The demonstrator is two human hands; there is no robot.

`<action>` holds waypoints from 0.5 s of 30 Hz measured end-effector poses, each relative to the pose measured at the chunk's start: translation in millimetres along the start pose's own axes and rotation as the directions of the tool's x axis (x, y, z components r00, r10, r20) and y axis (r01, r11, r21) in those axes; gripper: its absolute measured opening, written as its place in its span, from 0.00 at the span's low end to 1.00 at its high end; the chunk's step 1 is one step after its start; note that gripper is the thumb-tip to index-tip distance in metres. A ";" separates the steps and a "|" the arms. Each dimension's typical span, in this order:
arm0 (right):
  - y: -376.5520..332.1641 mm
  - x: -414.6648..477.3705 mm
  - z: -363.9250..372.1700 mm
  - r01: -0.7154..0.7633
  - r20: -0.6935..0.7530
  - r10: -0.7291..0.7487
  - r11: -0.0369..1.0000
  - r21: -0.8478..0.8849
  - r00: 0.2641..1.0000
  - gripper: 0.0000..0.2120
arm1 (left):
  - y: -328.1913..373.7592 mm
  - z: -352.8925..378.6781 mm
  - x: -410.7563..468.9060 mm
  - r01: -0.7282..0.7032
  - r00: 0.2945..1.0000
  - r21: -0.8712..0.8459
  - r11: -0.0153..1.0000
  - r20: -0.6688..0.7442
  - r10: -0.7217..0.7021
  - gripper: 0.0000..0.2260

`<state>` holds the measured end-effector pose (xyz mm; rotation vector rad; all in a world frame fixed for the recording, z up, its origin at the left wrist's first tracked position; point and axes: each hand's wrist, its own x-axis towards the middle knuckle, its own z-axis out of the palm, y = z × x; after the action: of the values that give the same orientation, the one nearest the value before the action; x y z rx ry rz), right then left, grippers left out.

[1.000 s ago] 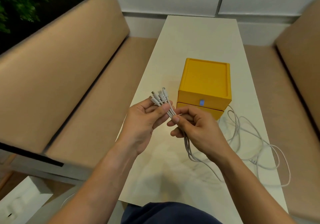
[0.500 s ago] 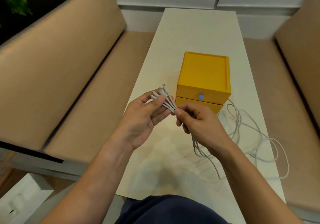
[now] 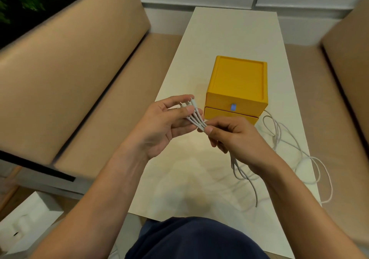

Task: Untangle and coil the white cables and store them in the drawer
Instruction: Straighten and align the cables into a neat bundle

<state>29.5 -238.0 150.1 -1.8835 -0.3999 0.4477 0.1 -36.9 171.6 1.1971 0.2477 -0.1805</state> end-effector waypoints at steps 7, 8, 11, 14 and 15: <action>-5.0 -2.1 -1.1 -0.025 -0.011 0.025 1.000 0.001 1.000 0.08 | -5.5 1.2 -1.5 -0.100 0.990 0.086 0.991 -0.089 0.107 0.08; -4.8 -1.9 -1.6 -0.017 -0.026 0.017 1.000 -0.007 1.000 0.08 | -7.0 1.4 -1.2 -0.112 0.987 0.082 0.990 -0.107 0.121 0.07; -2.1 -0.3 -3.2 0.026 -0.064 -0.031 0.996 -0.080 0.997 0.08 | -8.5 -0.5 -1.7 -0.112 0.987 0.071 0.991 -0.109 0.119 0.06; -1.4 0.8 -5.7 0.039 -0.050 -0.047 0.988 -0.146 0.998 0.10 | -5.0 -6.7 -1.1 -0.070 0.996 0.088 0.994 -0.046 0.074 0.10; -3.4 0.9 -6.6 0.045 -0.036 -0.053 0.983 -0.179 0.998 0.10 | -3.0 -9.2 -0.4 -0.053 0.998 0.109 0.993 -0.027 0.056 0.11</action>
<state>33.4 -241.7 155.3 -2.0473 -0.4713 0.3499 -1.9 -29.3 165.9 1.3135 0.2337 -0.1295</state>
